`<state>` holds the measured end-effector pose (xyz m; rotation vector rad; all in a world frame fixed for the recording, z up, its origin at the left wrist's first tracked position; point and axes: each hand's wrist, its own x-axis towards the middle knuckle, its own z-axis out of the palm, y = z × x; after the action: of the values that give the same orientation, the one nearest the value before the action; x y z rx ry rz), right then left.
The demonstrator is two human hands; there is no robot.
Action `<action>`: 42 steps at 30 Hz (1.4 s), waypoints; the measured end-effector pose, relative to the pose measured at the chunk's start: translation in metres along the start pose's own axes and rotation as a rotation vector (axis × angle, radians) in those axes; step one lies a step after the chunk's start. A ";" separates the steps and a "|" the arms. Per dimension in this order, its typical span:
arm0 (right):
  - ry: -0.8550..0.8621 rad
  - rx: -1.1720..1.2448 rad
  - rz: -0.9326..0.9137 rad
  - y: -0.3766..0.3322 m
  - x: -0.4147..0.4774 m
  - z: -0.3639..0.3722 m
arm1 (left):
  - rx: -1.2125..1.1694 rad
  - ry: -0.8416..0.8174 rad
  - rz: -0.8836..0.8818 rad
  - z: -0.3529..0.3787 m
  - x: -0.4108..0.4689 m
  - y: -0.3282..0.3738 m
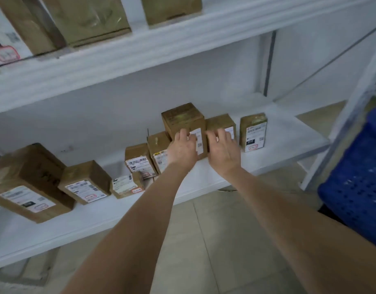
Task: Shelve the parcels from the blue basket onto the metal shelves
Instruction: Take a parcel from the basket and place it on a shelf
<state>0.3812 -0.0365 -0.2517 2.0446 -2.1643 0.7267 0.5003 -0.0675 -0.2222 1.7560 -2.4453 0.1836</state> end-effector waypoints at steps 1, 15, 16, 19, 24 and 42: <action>-0.018 -0.010 0.033 0.010 0.000 -0.015 | -0.009 -0.029 0.018 -0.008 0.005 0.013; -0.127 -0.207 0.482 0.158 -0.045 -0.291 | -0.149 -0.246 0.523 -0.197 0.025 0.260; -0.134 -0.226 0.513 0.166 -0.049 -0.311 | -0.157 -0.260 0.552 -0.212 0.023 0.275; -0.138 -0.249 0.603 0.186 -0.060 -0.370 | -0.178 -0.260 0.644 -0.248 0.017 0.317; -0.113 -0.304 0.731 0.221 -0.090 -0.453 | -0.218 -0.262 0.784 -0.297 0.002 0.384; -0.311 -0.236 0.845 0.456 -0.244 -0.510 | -0.113 -0.636 0.753 -0.241 -0.111 0.655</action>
<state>-0.1629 0.3852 -0.0195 1.1340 -3.1227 0.1569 -0.0780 0.2855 -0.0206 0.8349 -3.3680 -0.5173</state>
